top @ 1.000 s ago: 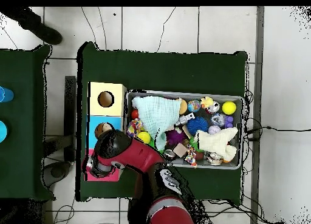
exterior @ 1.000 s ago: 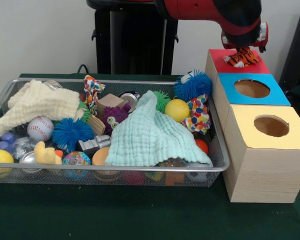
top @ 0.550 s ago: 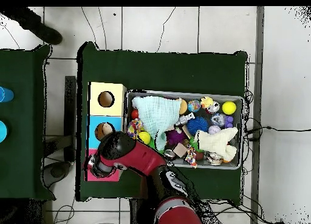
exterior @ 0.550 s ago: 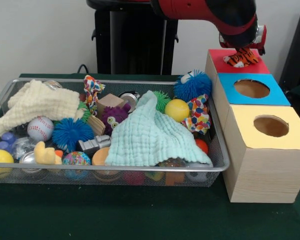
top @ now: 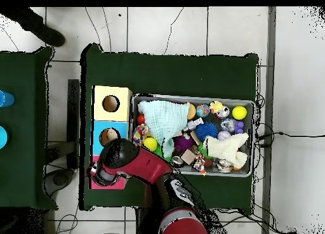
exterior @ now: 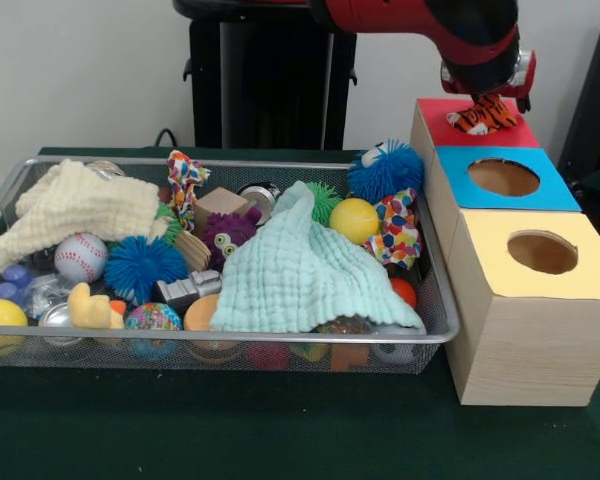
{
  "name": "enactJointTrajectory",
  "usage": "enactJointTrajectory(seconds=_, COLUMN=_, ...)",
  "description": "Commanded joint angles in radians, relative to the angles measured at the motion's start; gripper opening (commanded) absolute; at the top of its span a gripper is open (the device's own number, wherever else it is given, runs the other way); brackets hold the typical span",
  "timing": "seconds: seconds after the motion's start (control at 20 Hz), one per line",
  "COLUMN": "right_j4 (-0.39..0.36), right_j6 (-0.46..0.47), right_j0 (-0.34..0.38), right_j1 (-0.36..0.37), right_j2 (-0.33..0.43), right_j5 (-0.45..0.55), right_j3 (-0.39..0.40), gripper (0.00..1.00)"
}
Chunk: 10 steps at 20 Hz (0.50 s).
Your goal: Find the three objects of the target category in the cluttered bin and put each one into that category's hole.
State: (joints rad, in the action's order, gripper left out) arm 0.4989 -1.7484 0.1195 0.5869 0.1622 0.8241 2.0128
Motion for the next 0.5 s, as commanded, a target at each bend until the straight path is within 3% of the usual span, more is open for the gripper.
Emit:
enactJointTrajectory(seconds=0.05, right_j4=-0.064, right_j6=-0.169, right_j0=-0.009, right_j1=-0.127, right_j2=-0.082, right_j5=-0.524, right_j3=-0.276, gripper=1.0)
enactJointTrajectory(seconds=0.3, right_j4=-0.288, right_j6=-0.089, right_j0=-0.08, right_j1=-0.176, right_j2=-0.206, right_j5=-0.468, right_j3=-0.487, gripper=1.0)
enactJointTrajectory(seconds=0.5, right_j4=-0.382, right_j6=-0.111, right_j0=-0.097, right_j1=-0.209, right_j2=-0.231, right_j5=-0.413, right_j3=-0.586, gripper=1.0)
